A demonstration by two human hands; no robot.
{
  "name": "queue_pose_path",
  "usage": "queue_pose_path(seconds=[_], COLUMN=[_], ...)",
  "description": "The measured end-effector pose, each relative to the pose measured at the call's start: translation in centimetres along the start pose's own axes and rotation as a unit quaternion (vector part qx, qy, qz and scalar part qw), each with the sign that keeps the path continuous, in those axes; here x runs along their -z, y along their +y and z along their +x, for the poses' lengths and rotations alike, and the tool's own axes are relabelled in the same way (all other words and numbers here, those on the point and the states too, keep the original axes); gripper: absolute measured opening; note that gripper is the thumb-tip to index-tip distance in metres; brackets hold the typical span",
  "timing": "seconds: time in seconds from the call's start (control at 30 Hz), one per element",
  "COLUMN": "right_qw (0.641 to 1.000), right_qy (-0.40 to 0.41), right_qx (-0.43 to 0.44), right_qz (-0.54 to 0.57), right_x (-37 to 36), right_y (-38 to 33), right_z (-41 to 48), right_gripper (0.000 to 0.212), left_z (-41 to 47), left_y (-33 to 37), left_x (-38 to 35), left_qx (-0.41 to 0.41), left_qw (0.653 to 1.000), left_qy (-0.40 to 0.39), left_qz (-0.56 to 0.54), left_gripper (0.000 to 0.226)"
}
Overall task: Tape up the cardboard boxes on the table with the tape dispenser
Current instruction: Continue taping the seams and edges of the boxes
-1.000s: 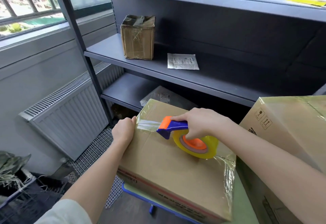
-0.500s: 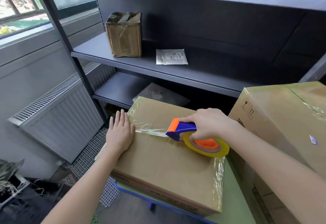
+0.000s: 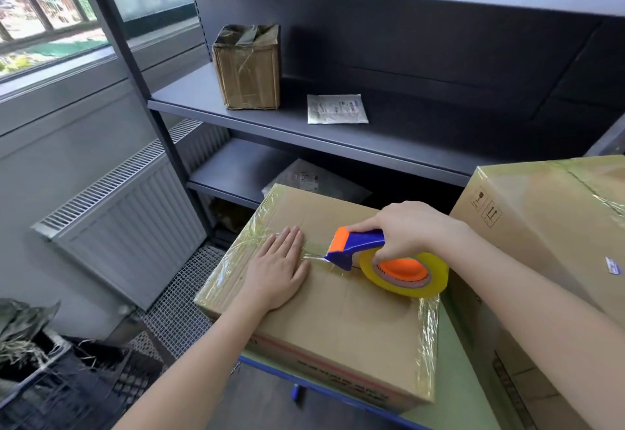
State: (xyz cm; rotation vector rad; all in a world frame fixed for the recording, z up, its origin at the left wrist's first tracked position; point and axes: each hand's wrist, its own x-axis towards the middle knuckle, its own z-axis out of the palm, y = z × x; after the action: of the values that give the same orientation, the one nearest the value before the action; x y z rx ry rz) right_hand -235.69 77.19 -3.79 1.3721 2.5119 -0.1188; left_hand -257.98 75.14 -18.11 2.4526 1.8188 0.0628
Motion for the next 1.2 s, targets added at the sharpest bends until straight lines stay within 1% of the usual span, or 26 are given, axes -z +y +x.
queue_pose_path(seconds=[0.07, 0.13, 0.2, 0.23, 0.3, 0.43, 0.5, 0.77, 0.87, 0.97, 1.07, 1.2], right_qw=[0.999, 0.997, 0.998, 0.998, 0.999, 0.999, 1.000, 1.000, 0.999, 0.998, 0.998, 0.999], right_qy=[-0.002, 0.009, 0.032, 0.044, 0.053, 0.031, 0.028, 0.014, -0.013, -0.035, -0.026, 0.002], right_qx=[0.000, -0.001, 0.002, 0.002, -0.003, -0.008, -0.003, -0.003, -0.022, -0.049, -0.041, -0.030], right_qz=[0.035, 0.072, 0.063, 0.042, 0.011, 0.001, -0.003, 0.018, 0.023, 0.038, 0.040, 0.028], right_x=[0.2, 0.4, 0.4, 0.4, 0.3, 0.5, 0.6, 0.7, 1.1, 0.5, -0.8, -2.1], right_y=[0.2, -0.3, -1.4, -1.9, -2.4, -2.2, -2.2, -1.6, 1.0, 3.6, 4.1, 4.2], right_z=[-0.1, 0.3, 1.0, 1.4, 1.9, 1.8, 1.5, 0.2, -2.2, -5.2, -6.3, -6.3], right_gripper=[0.063, 0.063, 0.062, 0.062, 0.063, 0.068, 0.071, 0.071, 0.070, 0.071, 0.069, 0.066], left_z=[0.1, 0.2, 0.3, 0.3, 0.1, 0.0, 0.0, 0.1, 0.1, 0.0, -0.1, -0.1], left_y=[-0.8, -1.9, -3.3, -3.9, -4.6, -4.5, -4.5, -4.5, -4.5, -4.4, -4.0, -2.0], left_x=[0.1, 0.2, 0.4, 0.5, 0.7, 0.7, 0.7, 0.7, 0.8, 1.0, 1.2, 1.6], left_qx=[-0.007, -0.009, -0.006, -0.004, -0.004, -0.005, -0.004, 0.002, 0.005, 0.005, 0.007, -0.015], left_qw=[1.000, 1.000, 1.000, 1.000, 1.000, 1.000, 1.000, 1.000, 1.000, 1.000, 1.000, 0.999], left_qy=[-0.002, -0.003, -0.009, -0.011, -0.012, -0.001, 0.000, -0.007, -0.015, -0.022, -0.027, -0.046], left_qz=[0.005, 0.002, -0.002, -0.002, -0.003, -0.005, -0.003, -0.011, -0.017, -0.004, -0.004, -0.019], left_gripper=[0.088, 0.097, 0.110, 0.112, 0.108, 0.092, 0.090, 0.092, 0.093, 0.104, 0.113, 0.114])
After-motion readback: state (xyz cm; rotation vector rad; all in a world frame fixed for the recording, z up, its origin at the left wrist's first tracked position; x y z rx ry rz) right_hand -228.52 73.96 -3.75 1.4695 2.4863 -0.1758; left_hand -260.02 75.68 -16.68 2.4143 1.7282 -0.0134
